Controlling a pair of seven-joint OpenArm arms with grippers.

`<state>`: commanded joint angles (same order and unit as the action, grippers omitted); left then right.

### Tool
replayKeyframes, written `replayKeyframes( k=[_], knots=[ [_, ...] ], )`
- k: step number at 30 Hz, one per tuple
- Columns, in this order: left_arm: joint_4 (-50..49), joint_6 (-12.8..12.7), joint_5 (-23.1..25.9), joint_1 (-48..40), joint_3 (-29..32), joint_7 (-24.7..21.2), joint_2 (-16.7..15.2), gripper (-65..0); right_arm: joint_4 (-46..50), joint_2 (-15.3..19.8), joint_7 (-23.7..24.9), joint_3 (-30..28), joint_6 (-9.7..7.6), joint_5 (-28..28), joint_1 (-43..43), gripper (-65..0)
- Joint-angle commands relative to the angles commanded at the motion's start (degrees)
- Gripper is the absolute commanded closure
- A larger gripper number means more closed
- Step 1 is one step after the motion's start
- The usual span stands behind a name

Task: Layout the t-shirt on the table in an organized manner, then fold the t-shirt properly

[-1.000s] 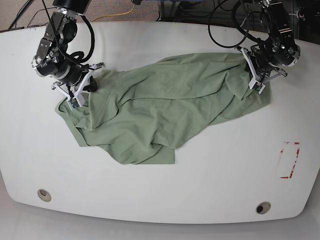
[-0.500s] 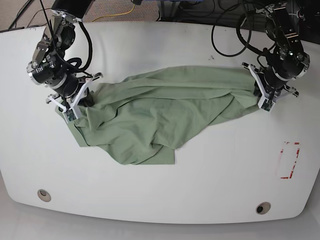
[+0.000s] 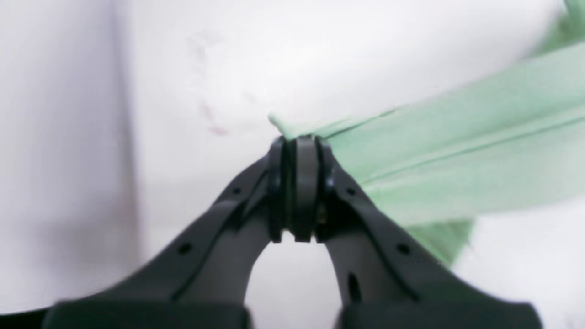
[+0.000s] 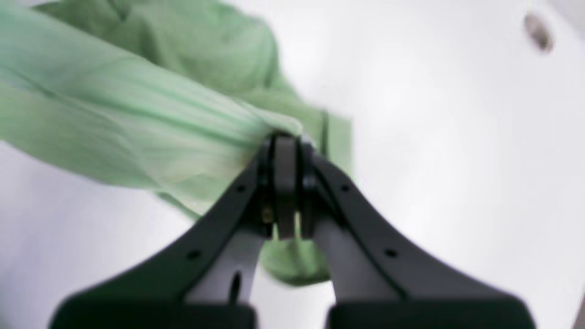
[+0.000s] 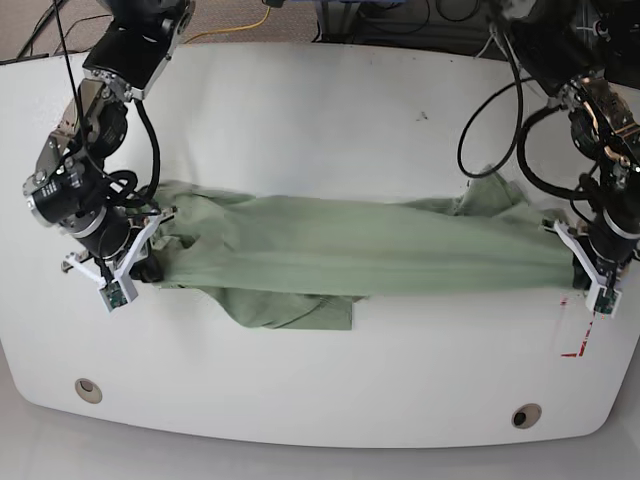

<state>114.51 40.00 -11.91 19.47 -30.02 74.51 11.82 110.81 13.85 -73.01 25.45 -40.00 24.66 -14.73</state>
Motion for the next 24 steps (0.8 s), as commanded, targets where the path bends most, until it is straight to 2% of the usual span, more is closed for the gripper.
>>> replayKeyframes(
  k=[5, 13, 18, 24],
  knots=[
    [0.0, 0.0, 0.2, 8.3, 0.0, 3.3, 0.1, 0.0, -3.8, 1.8, -0.1, -0.2, 0.00, 0.0, -5.5, 0.0],
    [-0.2, 0.0, 0.4, 18.8, 0.5, 3.4, -0.2, 0.0, -9.9, 3.8, -0.3, -0.4, 0.00, 0.0, -16.0, 0.0],
    [-0.4, 0.0, 0.4, 25.1, 3.5, 3.4, 0.0, 0.0, -13.6, 6.2, -0.3, -4.6, 0.00, 0.0, -22.9, 0.0],
    [-1.8, 0.0, 0.4, 32.2, 3.9, 3.4, -0.2, 0.0, -16.0, 6.9, -0.2, -6.7, 0.00, 0.0, -29.3, 0.0]
  ],
)
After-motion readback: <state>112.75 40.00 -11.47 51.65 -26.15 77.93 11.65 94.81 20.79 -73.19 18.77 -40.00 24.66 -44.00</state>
